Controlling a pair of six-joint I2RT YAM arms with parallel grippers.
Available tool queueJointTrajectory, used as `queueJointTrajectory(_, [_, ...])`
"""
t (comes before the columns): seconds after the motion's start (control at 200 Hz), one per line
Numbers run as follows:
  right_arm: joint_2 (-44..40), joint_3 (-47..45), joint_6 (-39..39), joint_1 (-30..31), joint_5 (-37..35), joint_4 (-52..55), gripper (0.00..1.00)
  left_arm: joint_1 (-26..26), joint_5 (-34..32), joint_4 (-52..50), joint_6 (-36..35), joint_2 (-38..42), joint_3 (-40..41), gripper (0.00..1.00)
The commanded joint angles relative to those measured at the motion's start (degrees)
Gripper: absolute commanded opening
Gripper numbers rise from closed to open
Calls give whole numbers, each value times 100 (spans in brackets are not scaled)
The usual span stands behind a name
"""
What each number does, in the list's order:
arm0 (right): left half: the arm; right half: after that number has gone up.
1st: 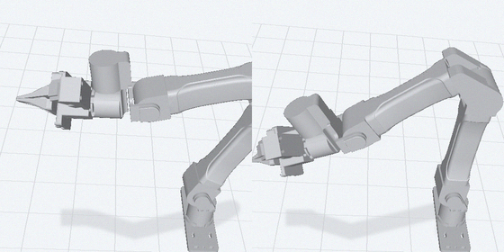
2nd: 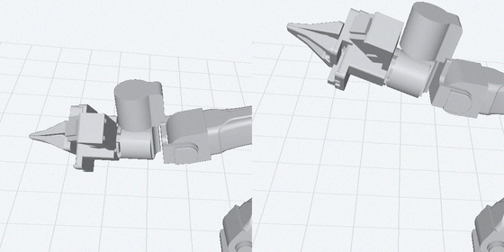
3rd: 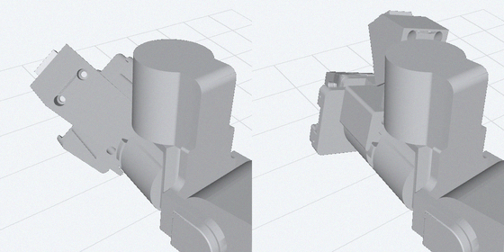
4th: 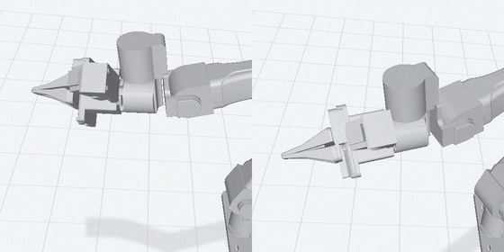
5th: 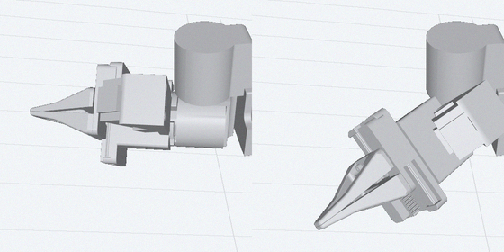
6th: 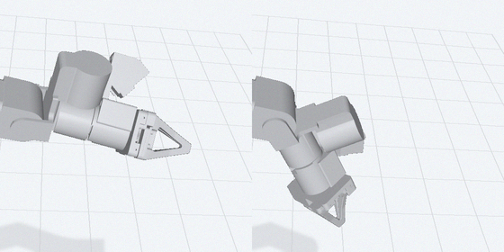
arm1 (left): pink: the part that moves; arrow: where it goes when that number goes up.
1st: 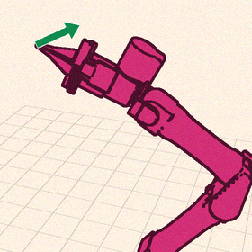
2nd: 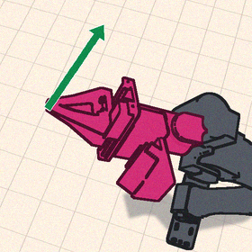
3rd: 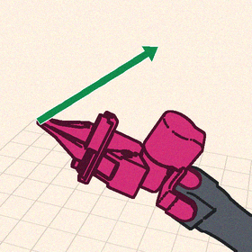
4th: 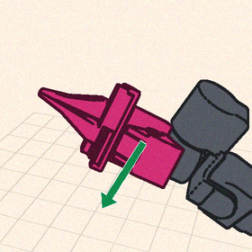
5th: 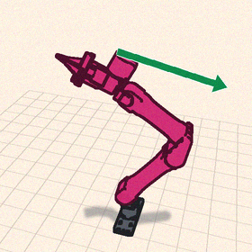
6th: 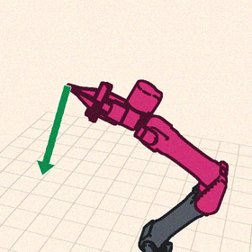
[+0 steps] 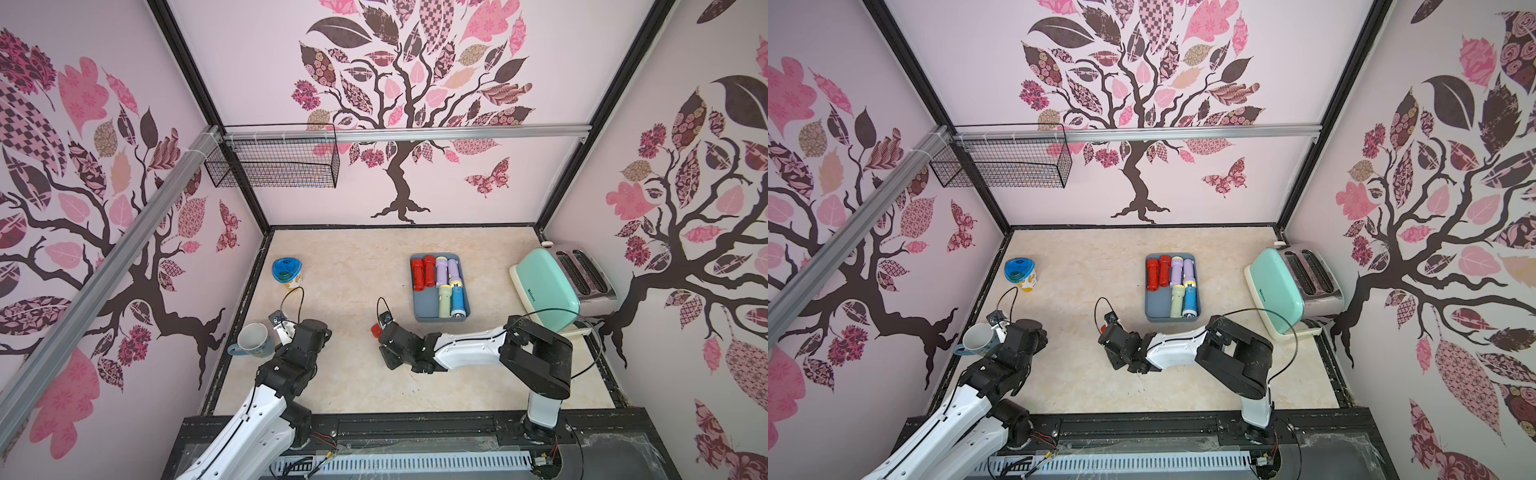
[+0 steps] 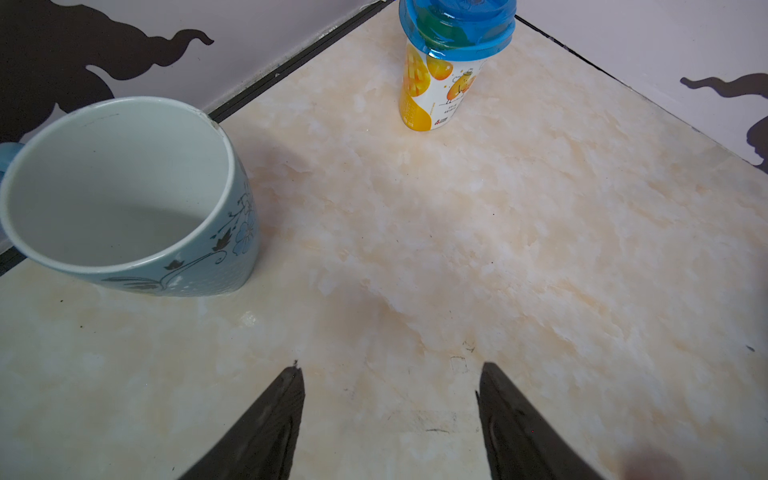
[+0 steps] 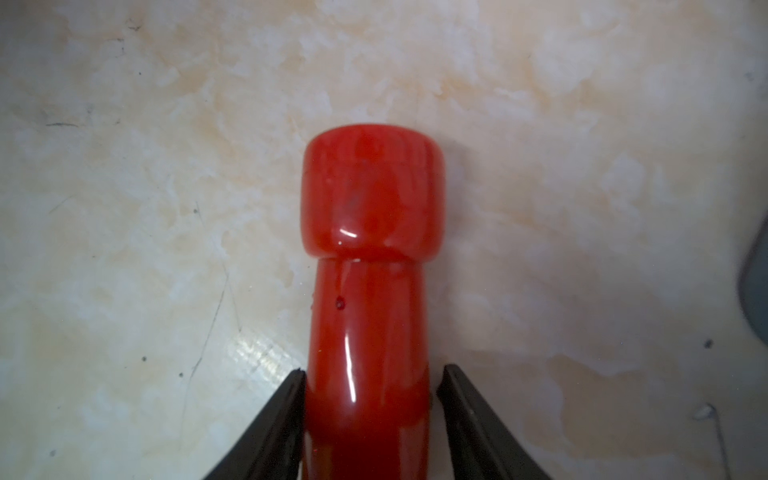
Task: Put the flashlights into the storage boxes
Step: Pick up the flashlight from the center of the board, then place the flashlight at the storage box.
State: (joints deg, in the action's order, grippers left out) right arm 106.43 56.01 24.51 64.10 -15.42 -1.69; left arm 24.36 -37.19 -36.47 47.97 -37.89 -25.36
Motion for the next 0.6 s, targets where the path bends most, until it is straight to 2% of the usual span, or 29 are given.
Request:
queueJointTrajectory(0.0, [-138,-193,-227,-10,-638,421,50,-19,-8,-7,-1,75,174,74])
queueJointTrajectory(0.165, [-749,-249,-499,-63,-1183,279,39,-19,-70,58,23,48,190,79])
queueJointTrajectory(0.42, [-1190,155,-205,-909,-601,128,35,-19,-129,-1,90,-34,163,80])
queueJointTrajectory(0.52, [-1166,165,-103,-1395,-464,-144,35,-19,-144,8,97,-61,161,80])
queueJointTrajectory(0.595, [-1000,378,311,-1900,-222,131,35,-19,-157,2,106,-78,155,80])
